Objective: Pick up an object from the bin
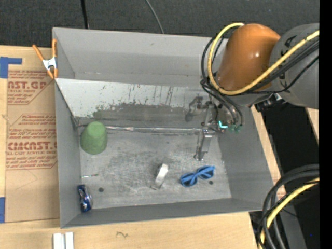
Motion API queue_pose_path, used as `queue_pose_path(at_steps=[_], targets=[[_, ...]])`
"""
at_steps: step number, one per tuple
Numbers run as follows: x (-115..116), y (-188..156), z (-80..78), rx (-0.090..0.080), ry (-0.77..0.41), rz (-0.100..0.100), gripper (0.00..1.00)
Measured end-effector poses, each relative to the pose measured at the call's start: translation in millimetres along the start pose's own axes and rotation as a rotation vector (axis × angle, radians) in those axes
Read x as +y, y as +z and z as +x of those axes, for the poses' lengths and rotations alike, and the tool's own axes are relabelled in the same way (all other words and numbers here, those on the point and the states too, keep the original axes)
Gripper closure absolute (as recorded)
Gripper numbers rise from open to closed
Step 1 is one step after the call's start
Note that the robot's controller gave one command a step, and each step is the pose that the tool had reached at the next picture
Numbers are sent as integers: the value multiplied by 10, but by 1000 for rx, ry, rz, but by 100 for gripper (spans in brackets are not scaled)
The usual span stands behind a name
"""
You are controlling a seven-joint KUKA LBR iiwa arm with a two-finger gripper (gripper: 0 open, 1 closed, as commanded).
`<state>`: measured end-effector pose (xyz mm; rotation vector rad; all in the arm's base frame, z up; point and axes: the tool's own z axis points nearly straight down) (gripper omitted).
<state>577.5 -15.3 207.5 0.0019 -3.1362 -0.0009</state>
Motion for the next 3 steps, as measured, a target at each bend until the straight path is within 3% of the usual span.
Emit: queue_pose_path(at_steps=[1,2,3], targets=[[-198,1395,395,-12,-137,0,0],[-196,1350,367,-17,-138,1,100],[-583,-347,375,-12,-822,6,100]])
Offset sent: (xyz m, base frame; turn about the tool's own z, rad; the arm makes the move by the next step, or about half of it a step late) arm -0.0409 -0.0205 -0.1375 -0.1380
